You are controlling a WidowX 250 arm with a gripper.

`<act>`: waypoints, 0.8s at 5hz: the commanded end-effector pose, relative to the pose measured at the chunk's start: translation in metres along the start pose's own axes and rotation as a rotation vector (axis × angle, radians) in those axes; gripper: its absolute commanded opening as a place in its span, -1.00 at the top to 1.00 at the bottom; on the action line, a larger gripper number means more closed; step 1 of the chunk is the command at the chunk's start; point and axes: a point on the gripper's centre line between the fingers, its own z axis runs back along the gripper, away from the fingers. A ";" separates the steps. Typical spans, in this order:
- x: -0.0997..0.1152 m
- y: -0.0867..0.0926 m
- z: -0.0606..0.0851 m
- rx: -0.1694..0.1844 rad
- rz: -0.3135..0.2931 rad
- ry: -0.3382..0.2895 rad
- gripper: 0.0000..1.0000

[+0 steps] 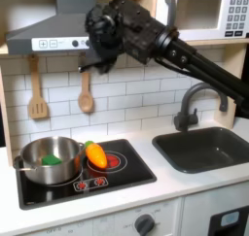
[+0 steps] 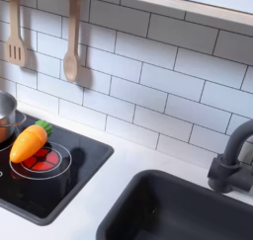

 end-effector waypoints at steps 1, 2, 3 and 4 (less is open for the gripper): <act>-0.034 0.014 0.004 0.063 -0.038 0.219 1.00; -0.044 0.012 0.008 0.059 -0.082 0.267 1.00; -0.058 0.013 0.011 0.044 -0.095 0.328 1.00; -0.075 0.016 0.019 0.067 -0.136 0.367 1.00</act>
